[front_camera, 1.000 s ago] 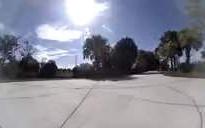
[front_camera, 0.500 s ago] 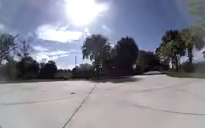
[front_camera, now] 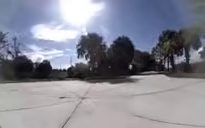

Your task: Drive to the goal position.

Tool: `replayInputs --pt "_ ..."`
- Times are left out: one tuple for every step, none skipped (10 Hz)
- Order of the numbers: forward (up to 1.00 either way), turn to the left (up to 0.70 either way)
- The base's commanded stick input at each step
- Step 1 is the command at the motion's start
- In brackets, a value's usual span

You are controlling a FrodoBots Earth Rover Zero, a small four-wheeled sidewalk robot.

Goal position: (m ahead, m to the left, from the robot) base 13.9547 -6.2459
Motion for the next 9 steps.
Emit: replayInputs --pt "0.85 -0.34" --pt "0.85 -0.34" --pt "0.85 -0.34" --pt "0.85 -0.34" --pt "0.85 -0.34" --pt "0.85 -0.09" --pt "0.85 0.00" --pt "0.85 0.00" --pt "0.85 0.00"
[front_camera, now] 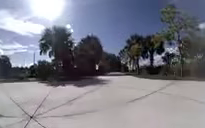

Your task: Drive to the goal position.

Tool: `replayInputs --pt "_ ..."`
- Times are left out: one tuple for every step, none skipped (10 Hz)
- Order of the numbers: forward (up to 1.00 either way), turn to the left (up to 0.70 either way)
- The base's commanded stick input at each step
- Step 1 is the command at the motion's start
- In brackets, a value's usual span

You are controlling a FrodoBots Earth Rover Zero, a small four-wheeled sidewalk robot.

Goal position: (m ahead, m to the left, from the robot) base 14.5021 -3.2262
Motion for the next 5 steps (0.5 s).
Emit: replayInputs --pt "0.85 0.00" --pt "0.85 0.00" --pt "0.85 0.00" --pt "0.85 0.00" --pt "0.85 0.00"
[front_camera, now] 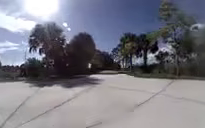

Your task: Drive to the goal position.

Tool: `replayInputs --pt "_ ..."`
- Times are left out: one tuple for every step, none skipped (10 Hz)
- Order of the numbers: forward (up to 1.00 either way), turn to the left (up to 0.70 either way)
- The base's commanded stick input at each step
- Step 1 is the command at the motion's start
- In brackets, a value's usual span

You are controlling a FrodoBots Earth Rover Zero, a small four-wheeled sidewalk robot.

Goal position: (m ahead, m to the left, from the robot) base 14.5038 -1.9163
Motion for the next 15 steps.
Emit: replayInputs --pt "0.85 0.00" --pt "0.85 0.00" --pt "0.85 0.00" --pt "0.85 0.00" --pt "0.85 0.00" --pt "0.85 0.00" --pt "0.85 0.00" --pt "0.85 0.00" --pt "0.85 -0.08" --pt "0.85 -0.23" --pt "0.85 -0.25" --pt "0.85 0.00" --pt "0.85 0.00" --pt "0.85 0.00" --pt "0.85 0.00"
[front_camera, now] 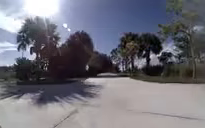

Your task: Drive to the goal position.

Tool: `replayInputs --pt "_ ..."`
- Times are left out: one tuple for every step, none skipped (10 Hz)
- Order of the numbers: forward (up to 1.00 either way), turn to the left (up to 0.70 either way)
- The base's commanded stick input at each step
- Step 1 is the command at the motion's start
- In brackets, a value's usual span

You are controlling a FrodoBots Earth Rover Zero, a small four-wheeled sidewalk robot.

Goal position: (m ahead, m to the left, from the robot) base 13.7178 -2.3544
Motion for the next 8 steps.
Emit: replayInputs --pt "0.85 0.00" --pt "0.85 0.00" --pt "0.85 0.00" --pt "0.85 0.00" --pt "0.85 0.00" --pt "0.85 0.00" --pt "0.85 0.00" --pt "0.85 0.00"
